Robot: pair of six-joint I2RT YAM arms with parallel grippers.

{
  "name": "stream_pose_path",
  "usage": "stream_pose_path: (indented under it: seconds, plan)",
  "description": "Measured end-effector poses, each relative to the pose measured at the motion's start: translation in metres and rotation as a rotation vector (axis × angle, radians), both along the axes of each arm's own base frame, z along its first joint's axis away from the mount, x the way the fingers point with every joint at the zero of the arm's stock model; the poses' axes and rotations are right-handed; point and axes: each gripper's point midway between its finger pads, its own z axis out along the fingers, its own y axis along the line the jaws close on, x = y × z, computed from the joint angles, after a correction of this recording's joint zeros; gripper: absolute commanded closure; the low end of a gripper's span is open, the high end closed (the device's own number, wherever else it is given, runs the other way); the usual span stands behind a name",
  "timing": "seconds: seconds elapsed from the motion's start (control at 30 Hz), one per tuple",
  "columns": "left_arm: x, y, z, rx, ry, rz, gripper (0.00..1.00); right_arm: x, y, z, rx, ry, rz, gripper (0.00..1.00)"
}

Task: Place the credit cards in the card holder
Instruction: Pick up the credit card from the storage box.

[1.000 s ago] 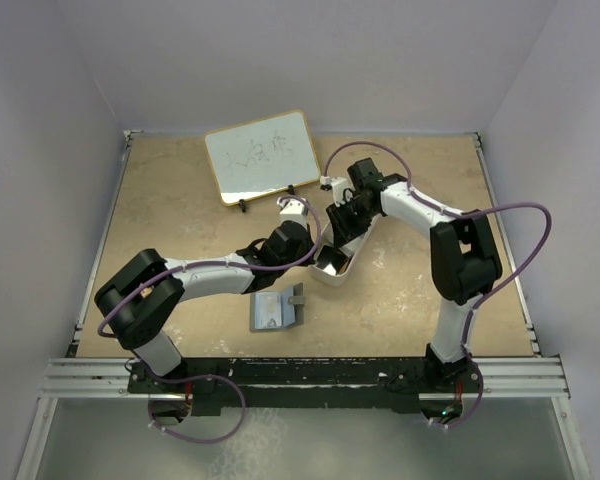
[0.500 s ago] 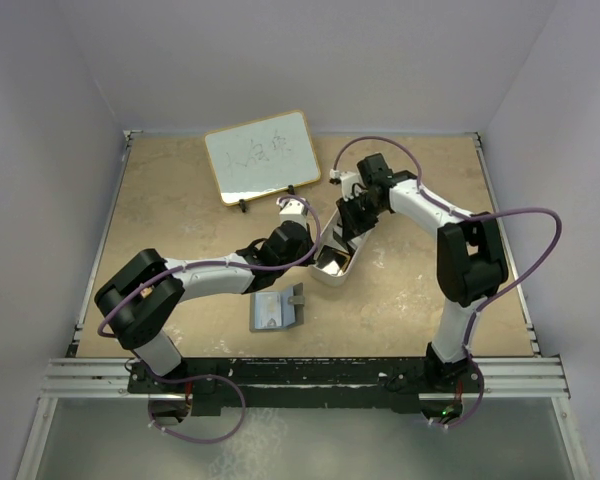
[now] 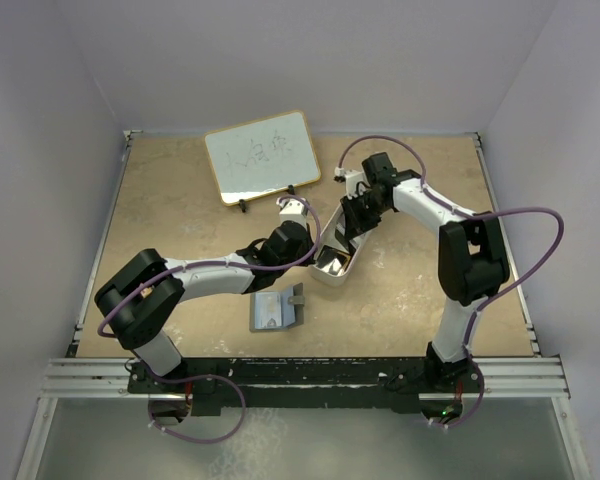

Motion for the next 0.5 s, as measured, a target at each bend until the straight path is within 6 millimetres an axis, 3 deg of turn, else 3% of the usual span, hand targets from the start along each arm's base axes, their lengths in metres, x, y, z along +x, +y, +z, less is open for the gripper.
stream_pose_path:
  seconds: [0.23,0.4,0.47,0.5]
  plan:
    - [0.0007,-0.0008,0.0000,-0.003,-0.002,0.000,1.00,0.0037,-0.0030,0.0001,0.013,0.015,-0.023,0.87]
    - [0.0009,-0.0013,-0.0002,-0.005,-0.003,0.000,1.00,0.0059,-0.0059,-0.0001,0.020,0.028,-0.042,0.92]
    - [0.0014,-0.0018,0.0000,-0.007,-0.005,0.000,1.00,0.0065,-0.0071,0.0002,0.026,0.031,-0.049,0.88]
    - [0.0016,-0.0020,0.0000,-0.008,-0.005,0.000,1.00,0.0068,-0.0079,0.0005,0.030,0.034,-0.052,0.81]
